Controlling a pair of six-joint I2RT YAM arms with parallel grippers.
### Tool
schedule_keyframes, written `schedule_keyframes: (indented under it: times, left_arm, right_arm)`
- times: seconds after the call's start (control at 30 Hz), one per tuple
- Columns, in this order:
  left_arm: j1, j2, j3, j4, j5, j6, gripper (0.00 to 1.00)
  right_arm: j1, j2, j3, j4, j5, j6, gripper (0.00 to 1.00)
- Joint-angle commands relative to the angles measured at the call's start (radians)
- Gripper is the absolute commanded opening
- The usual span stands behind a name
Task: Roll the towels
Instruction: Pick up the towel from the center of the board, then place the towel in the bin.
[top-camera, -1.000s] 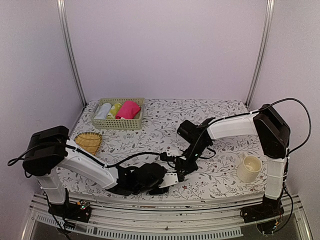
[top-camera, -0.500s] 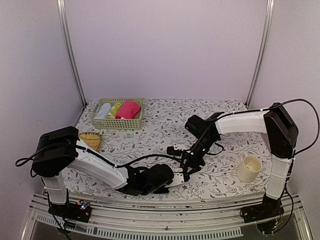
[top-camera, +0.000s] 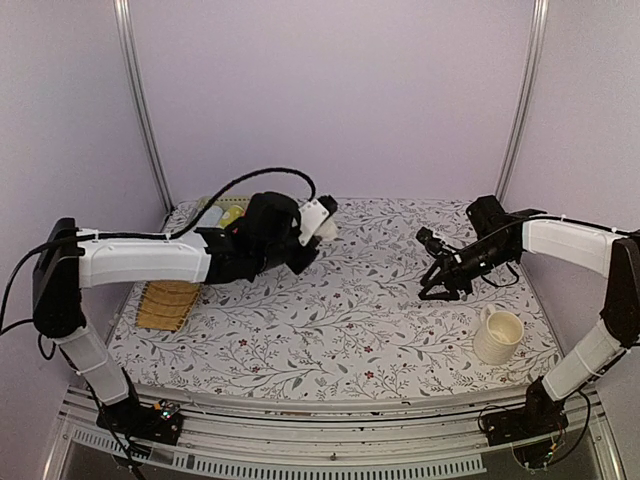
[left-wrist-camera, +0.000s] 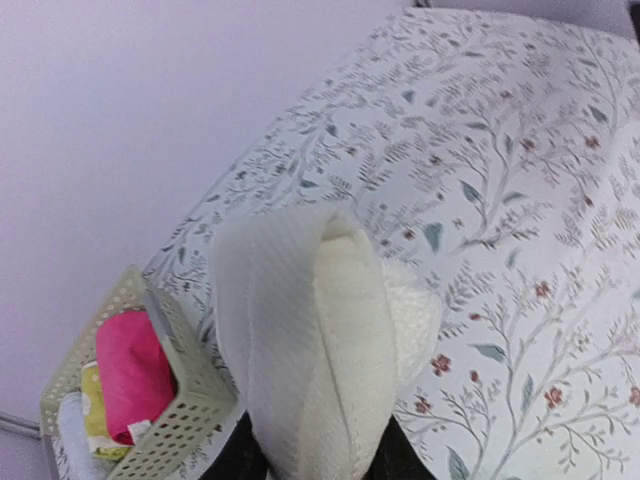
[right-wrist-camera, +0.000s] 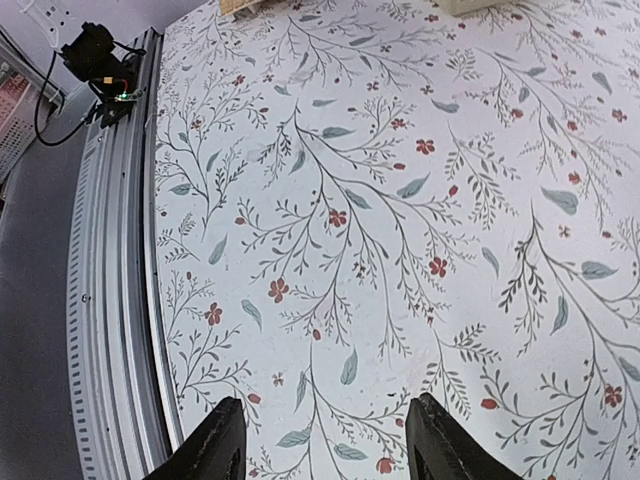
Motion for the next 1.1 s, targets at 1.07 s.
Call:
schedule_keyframes:
  times: [1.07]
  left_arm:
    - [0.571,0.759,0.907,-0.468,0.332,-0.424,0.13]
  right_arm:
    - [-0.019,0.012,-0.055,0.089,0.001,0.047,0.57]
